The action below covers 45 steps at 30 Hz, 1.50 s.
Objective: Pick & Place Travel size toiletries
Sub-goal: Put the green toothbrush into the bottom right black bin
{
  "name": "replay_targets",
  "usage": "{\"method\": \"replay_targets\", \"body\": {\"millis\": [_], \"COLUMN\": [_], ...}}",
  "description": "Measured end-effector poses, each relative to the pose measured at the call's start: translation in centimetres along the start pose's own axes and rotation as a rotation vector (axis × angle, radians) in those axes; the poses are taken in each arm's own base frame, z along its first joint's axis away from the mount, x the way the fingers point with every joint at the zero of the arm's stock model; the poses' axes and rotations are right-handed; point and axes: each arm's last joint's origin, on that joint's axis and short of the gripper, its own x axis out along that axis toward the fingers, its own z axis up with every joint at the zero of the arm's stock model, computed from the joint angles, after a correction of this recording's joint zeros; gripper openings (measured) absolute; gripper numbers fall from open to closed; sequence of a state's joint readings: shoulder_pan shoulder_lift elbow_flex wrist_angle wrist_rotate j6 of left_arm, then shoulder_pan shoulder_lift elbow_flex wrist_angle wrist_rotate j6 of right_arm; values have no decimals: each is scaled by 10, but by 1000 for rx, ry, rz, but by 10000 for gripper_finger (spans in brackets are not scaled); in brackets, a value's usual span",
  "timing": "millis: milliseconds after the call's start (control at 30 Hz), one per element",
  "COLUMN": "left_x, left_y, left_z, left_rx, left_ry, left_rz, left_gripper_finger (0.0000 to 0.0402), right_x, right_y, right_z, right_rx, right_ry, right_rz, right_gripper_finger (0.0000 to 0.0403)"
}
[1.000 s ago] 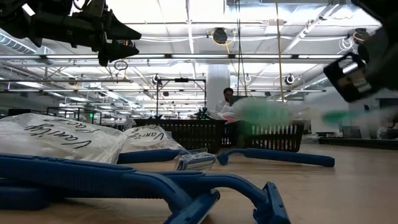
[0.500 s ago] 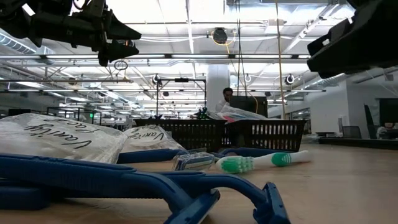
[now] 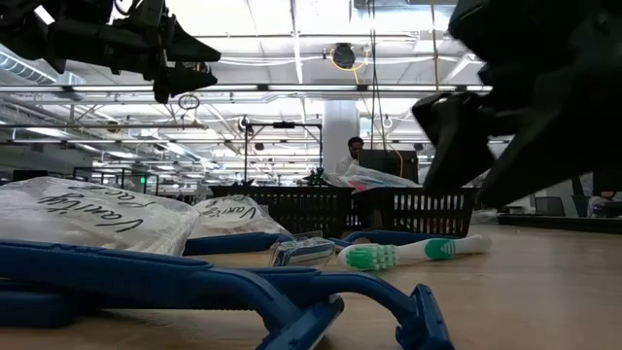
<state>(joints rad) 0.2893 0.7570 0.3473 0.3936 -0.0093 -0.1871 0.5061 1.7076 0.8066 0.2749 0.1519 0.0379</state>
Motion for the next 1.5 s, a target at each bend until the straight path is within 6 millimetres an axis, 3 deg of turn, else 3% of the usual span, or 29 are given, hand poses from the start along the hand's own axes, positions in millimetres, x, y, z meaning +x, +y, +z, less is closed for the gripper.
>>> {"method": "replay_targets", "body": {"millis": [233,433,733,967,1233,1400,1500], "left_x": [0,0,0,0,0,0,0], "left_y": [0,0,0,0,0,0,0], "left_z": [0,0,0,0,0,0,0], "left_rx": [0,0,0,0,0,0,0], "left_ry": [0,0,0,0,0,0,0], "left_rz": [0,0,0,0,0,0,0], "left_gripper_finger": [285,285,285,285,285,285,285], "right_x": [18,18,17,16,-24,-56,-67], "right_y": [-18,-19,-18,-17,-21,-38,-48], "right_z": [-11,-20,-22,-17,27,46,36], "right_rx": [18,17,11,63,204,349,401], "right_ry": [89,185,207,156,-105,-250,-286], "right_rz": [27,61,74,76,58,-234,-466], "right_gripper_finger": [172,138,15,12,12,12,12]}}
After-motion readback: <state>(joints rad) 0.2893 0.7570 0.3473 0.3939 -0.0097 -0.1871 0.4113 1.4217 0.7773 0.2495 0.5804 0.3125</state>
